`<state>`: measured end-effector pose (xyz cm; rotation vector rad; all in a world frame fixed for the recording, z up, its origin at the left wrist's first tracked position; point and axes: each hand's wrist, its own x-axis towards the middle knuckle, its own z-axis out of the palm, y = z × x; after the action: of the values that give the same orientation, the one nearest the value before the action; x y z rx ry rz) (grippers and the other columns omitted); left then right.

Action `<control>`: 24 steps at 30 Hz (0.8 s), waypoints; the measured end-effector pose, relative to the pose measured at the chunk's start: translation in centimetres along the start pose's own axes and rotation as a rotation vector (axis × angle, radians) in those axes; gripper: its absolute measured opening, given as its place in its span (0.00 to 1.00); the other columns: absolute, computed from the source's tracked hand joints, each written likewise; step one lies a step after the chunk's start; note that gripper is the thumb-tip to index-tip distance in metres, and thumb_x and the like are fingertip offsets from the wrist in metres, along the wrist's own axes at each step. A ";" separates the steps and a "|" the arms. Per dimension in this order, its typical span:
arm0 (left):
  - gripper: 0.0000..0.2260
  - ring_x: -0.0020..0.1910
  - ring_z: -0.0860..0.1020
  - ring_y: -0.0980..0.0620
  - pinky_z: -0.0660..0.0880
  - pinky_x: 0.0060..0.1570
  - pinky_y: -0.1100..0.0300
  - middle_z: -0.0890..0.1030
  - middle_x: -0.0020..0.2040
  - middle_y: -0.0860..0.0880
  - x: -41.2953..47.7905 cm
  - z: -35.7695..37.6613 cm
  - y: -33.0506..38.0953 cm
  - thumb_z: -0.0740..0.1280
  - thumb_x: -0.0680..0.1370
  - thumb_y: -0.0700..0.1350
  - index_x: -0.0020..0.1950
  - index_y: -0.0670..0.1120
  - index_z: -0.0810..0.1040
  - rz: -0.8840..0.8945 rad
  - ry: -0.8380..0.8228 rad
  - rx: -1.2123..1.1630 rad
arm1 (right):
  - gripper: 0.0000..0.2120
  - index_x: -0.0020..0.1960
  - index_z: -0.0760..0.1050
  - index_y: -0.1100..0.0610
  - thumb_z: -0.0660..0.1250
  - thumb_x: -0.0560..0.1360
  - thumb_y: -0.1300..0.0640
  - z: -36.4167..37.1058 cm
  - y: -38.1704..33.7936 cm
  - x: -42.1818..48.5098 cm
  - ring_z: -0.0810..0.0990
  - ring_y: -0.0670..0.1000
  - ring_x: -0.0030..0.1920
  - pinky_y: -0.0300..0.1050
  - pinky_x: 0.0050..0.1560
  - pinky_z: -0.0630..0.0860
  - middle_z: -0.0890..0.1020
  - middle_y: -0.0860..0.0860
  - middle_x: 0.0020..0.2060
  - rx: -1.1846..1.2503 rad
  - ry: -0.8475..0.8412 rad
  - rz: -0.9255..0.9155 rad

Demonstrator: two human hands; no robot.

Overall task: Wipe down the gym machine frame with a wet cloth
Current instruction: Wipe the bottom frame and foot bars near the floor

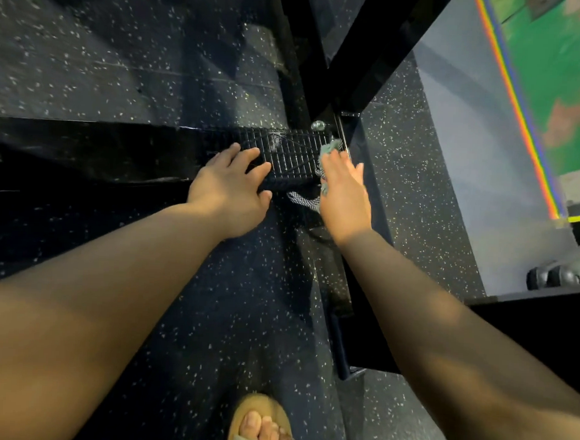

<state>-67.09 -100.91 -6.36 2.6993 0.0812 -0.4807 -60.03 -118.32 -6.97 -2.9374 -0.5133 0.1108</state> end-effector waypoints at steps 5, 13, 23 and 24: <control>0.24 0.77 0.42 0.50 0.46 0.74 0.53 0.46 0.78 0.53 -0.1 -0.2 -0.5 0.49 0.82 0.56 0.78 0.53 0.50 0.021 -0.009 -0.009 | 0.27 0.73 0.61 0.62 0.53 0.75 0.76 -0.5 -1.2 4.4 0.46 0.59 0.77 0.55 0.75 0.51 0.63 0.58 0.73 -0.080 -0.011 0.004; 0.25 0.77 0.42 0.50 0.47 0.74 0.52 0.47 0.78 0.52 -0.1 -0.1 -0.3 0.51 0.82 0.55 0.78 0.52 0.51 0.017 -0.008 -0.042 | 0.27 0.72 0.61 0.59 0.54 0.75 0.75 -0.7 -0.1 0.1 0.47 0.57 0.77 0.50 0.75 0.52 0.57 0.56 0.76 0.009 -0.040 0.067; 0.25 0.77 0.44 0.50 0.47 0.74 0.53 0.50 0.78 0.51 -0.6 0.0 -0.7 0.56 0.81 0.53 0.77 0.50 0.56 -0.010 0.070 -0.146 | 0.22 0.71 0.62 0.63 0.55 0.77 0.69 0.7 -0.4 4.8 0.56 0.55 0.75 0.51 0.74 0.52 0.66 0.58 0.71 -0.051 0.008 0.005; 0.24 0.77 0.46 0.49 0.48 0.74 0.52 0.52 0.78 0.49 -0.8 0.0 -1.0 0.57 0.81 0.53 0.76 0.50 0.57 -0.044 0.129 -0.148 | 0.22 0.71 0.64 0.63 0.55 0.78 0.69 0.8 -0.3 4.3 0.58 0.54 0.74 0.49 0.74 0.52 0.67 0.57 0.71 -0.019 0.028 0.013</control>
<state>-67.97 -99.95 -6.42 2.5848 0.2037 -0.2997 -56.14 -116.47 -7.89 -2.9564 -0.4947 0.0673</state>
